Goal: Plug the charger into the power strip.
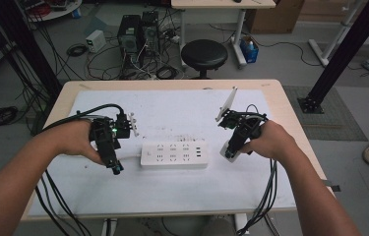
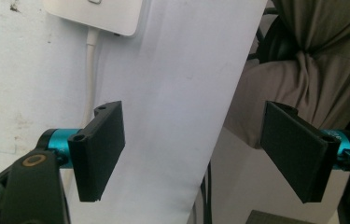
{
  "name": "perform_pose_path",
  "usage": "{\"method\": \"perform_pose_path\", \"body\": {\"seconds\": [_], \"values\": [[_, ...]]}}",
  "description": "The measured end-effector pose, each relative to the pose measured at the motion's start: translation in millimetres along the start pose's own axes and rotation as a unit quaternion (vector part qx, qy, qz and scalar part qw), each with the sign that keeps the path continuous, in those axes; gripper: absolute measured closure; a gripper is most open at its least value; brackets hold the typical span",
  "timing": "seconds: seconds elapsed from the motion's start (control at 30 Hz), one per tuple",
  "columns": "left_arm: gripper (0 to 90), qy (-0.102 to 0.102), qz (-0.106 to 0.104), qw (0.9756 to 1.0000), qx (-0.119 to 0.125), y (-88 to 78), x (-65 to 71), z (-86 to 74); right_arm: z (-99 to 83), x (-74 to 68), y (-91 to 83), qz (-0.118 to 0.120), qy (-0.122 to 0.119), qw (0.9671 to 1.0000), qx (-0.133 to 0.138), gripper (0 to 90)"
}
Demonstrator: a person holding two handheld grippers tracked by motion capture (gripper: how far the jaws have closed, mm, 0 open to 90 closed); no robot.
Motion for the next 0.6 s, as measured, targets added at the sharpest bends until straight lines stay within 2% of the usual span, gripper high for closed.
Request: {"method": "perform_pose_path", "body": {"seconds": [0.1, 0.17, 0.33, 0.4, 0.53, 0.6], "values": [[22.6, 0.003, 0.002, 1.0000, 0.004, 0.0, 0.0, -1.1, 4.6, -3.1, 4.6, -0.009, -0.043, 0.9990, -0.008, 61.9], [22.6, 0.003, 0.000, 1.0000, 0.002, -0.5, -0.6, -2.0, 8.7, -4.3, 6.7, -0.016, -0.062, 0.9979, -0.011, 61.9], [22.6, 0.006, -0.001, 1.0000, 0.003, -0.7, 0.3, -1.6, 25.7, -10.1, 10.7, -0.013, -0.110, 0.9936, -0.019, 61.9], [22.6, 0.016, 0.001, 0.9999, 0.001, -0.7, 0.3, -0.7, 34.3, -11.7, 14.0, -0.013, -0.138, 0.9901, -0.020, 61.9], [22.6, 0.018, 0.004, 0.9998, -0.001, -1.7, 1.5, -0.6, 51.0, -17.4, 23.1, -0.008, -0.167, 0.9855, -0.027, 61.9], [22.6, 0.018, 0.005, 0.9998, 0.003, -2.3, 1.8, -0.8, 58.8, -18.4, 28.1, -0.013, -0.171, 0.9846, -0.033, 61.9]]}}
Point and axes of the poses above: each handheld gripper's, and its own axes: y roughly forward along the jaws, z roughly out of its top, x roughly to its right, the point moved 2 cm from there along y, roughly forward along the jaws, and after that the axes turned 9 degrees about x, right-handed, at the moved point
